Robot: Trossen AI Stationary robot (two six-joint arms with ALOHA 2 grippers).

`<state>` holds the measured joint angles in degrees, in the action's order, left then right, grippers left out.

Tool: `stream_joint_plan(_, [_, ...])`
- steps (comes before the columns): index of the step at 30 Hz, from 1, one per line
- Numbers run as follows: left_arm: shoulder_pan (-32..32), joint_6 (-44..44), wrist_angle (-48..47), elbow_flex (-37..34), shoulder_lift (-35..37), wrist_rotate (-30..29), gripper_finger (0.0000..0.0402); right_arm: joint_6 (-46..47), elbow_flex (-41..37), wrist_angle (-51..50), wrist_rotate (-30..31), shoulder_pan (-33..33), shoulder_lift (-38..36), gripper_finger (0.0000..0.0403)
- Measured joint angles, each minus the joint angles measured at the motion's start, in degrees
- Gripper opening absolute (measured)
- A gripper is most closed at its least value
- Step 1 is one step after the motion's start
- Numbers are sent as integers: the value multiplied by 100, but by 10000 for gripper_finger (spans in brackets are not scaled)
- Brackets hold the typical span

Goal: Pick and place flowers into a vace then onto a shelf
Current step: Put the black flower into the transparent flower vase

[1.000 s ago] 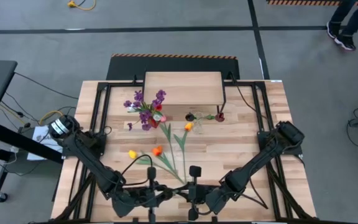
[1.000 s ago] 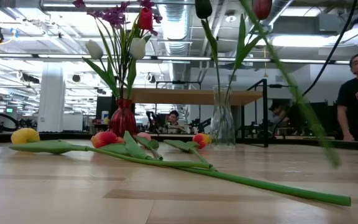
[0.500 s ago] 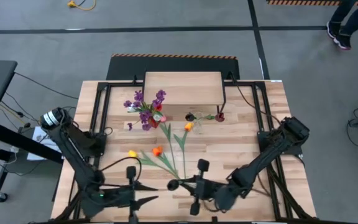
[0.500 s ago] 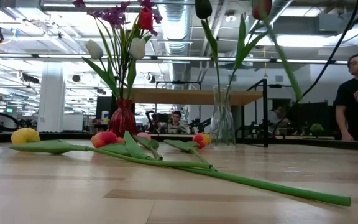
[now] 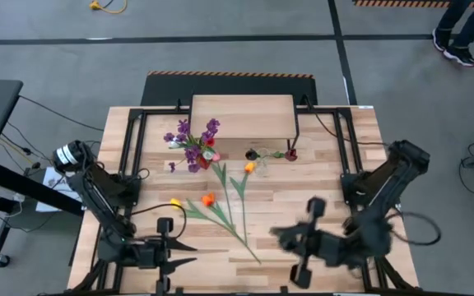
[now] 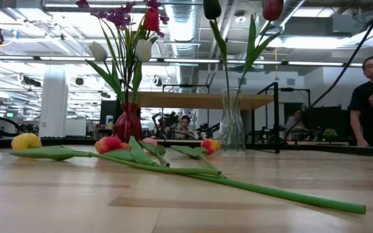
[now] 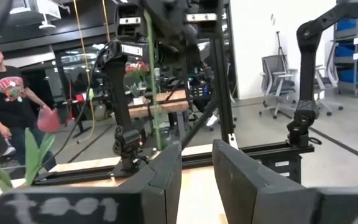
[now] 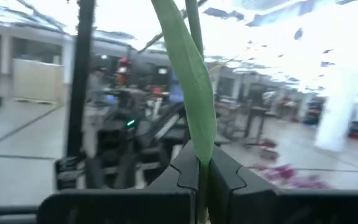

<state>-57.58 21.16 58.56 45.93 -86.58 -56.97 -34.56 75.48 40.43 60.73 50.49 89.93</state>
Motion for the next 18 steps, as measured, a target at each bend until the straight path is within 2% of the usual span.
stream_joint_plan(5, [-74, 110, -164, -334, 580, -133, 83, -1012, 0, 674, 99, 1, -612, 0])
stream_joint_plan(8, [-198, 46, -1082, -369, 1080, -531, 83, -1386, 0, 836, 99, -1, -1058, 0])
stream_joint_plan(11, [-316, -446, -2352, -369, 1690, -698, 83, -1543, 0, 773, 102, 1, -1525, 1])
stream_joint_plan(14, [-376, -1149, -3679, -369, 2402, -379, 83, -1543, 0, 333, 86, 1, -2011, 2])
stream_joint_plan(18, [-278, -1841, -5199, -369, 3403, 661, 83, -1136, 0, -984, -137, -90, -2592, 1])
